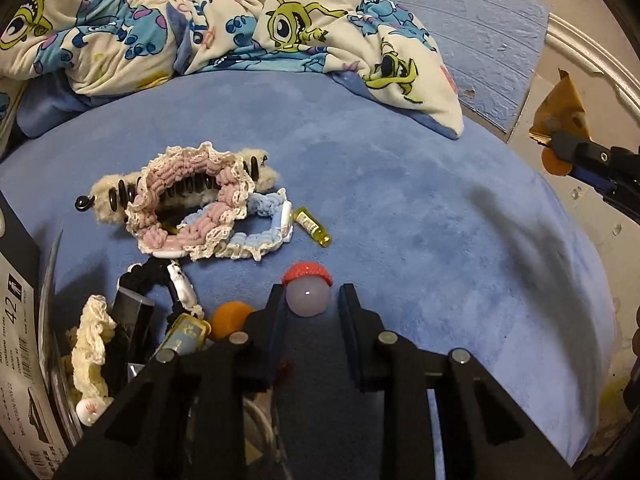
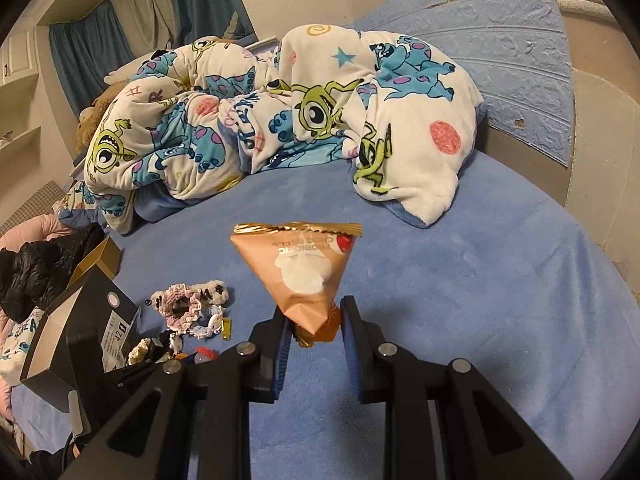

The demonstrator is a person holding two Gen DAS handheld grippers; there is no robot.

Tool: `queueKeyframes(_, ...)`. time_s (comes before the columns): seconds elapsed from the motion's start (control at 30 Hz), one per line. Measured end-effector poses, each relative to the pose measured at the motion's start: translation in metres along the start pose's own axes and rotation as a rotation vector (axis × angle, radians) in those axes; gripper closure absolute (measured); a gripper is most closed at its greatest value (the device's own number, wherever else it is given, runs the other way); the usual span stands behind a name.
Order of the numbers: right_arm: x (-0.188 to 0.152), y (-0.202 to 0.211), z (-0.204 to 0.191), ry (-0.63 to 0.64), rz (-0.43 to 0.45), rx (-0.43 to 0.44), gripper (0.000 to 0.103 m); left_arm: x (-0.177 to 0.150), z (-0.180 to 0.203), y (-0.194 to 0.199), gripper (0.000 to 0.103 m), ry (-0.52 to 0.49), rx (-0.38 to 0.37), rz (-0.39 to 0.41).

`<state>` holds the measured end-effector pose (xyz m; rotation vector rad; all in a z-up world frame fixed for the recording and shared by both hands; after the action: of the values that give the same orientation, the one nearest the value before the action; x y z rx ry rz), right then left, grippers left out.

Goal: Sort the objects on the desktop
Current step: 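Grasp the white-and-red round item with the left tool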

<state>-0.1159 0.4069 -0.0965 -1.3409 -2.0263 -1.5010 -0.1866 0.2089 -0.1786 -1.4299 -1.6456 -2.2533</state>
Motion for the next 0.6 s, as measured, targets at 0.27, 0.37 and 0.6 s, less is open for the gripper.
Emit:
queueKeyframes(0.27, -0.002, 0.001, -0.003, 0.009, -0.002, -0.001, 0.079, 0.0, 0.003, 0.002, 0.081, -0.022, 0.031, 0.004)
queueKeyframes(0.37, -0.003, 0.0, -0.004, 0.013, -0.005, 0.0, 0.079, 0.001, 0.006, 0.005, 0.081, -0.036, 0.034, 0.007)
queueKeyframes(0.6, -0.003, 0.0, -0.007, 0.021, -0.01, 0.006, 0.079, 0.008, 0.008, 0.029, 0.081, -0.025, 0.055, 0.051)
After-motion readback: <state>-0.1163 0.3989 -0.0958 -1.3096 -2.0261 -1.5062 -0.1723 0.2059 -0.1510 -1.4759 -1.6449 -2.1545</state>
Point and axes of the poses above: each gripper's, at about its wrist camera, not at the fingertips, and y roughly against the way its jaws point, z to its right, x to its top, the point moved 3 cm from there along -y, roughly the way its jaws point, and after that the axes turned 10 degrees about -y, right-handed, at the moved point
